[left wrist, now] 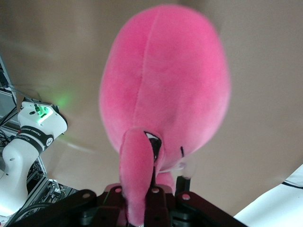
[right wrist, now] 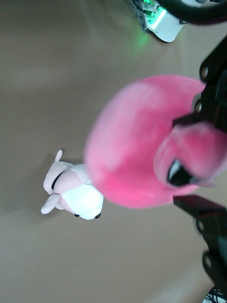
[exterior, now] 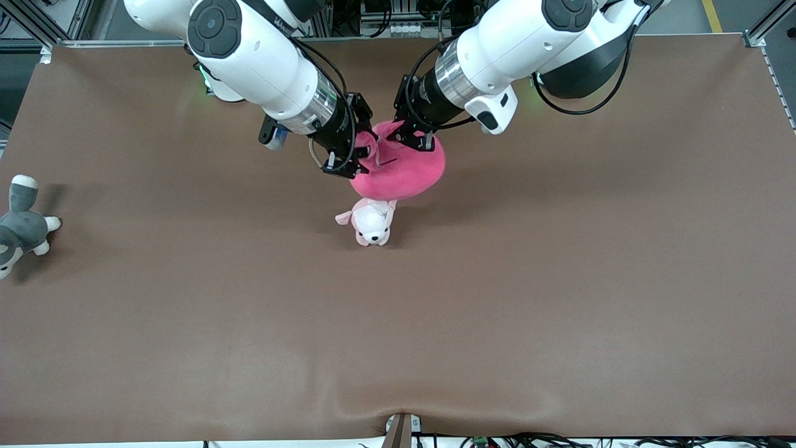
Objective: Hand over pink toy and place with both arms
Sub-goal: 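Grasp the bird with the right gripper while the left gripper holds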
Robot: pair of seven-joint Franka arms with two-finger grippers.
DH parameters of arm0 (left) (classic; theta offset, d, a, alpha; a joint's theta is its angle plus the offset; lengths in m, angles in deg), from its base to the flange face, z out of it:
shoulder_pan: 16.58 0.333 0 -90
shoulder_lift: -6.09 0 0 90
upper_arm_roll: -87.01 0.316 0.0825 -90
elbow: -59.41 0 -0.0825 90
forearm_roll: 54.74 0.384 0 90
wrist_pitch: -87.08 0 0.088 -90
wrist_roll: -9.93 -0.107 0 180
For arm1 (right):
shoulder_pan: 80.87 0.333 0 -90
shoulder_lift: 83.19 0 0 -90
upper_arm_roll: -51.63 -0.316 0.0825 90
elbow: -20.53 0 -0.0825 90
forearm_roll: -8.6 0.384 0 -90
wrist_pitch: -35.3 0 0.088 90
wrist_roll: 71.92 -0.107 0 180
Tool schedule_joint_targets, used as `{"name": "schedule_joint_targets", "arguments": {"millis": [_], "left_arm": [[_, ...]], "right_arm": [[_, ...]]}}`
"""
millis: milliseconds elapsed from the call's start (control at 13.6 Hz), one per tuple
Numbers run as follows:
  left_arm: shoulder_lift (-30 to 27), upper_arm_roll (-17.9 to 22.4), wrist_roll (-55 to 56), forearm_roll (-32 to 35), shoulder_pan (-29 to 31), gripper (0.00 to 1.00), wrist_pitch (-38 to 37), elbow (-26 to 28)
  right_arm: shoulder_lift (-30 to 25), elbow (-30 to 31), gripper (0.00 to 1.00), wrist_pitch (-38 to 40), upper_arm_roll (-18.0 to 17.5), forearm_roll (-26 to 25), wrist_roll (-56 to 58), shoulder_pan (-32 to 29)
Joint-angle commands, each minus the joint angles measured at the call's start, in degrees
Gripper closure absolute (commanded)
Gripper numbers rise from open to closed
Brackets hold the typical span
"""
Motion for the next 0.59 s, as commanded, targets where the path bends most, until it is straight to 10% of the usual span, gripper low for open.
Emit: {"name": "schedule_joint_targets", "arguments": {"millis": [0,294,514], "left_arm": [[0.75,0.00,1.61,-0.05,-0.66,1.00,0.37,-1.69],[0.66,0.00,1.70,-0.22,-0.58,1.00,0.29,-1.61],[-0.13,0.44,1.70,0.56,0.65,0.00,-0.50,-1.69]], "right_arm": [[0.67,-1.61,1.00,-0.06,0.53,0.37,-1.62,0.51],[0.49,-1.70,1.00,0.29,0.53,0.11,-1.71,0.34],[0.40,-1.78,1.00,1.16,0.53,-2.34,-1.45,-0.19]]}}
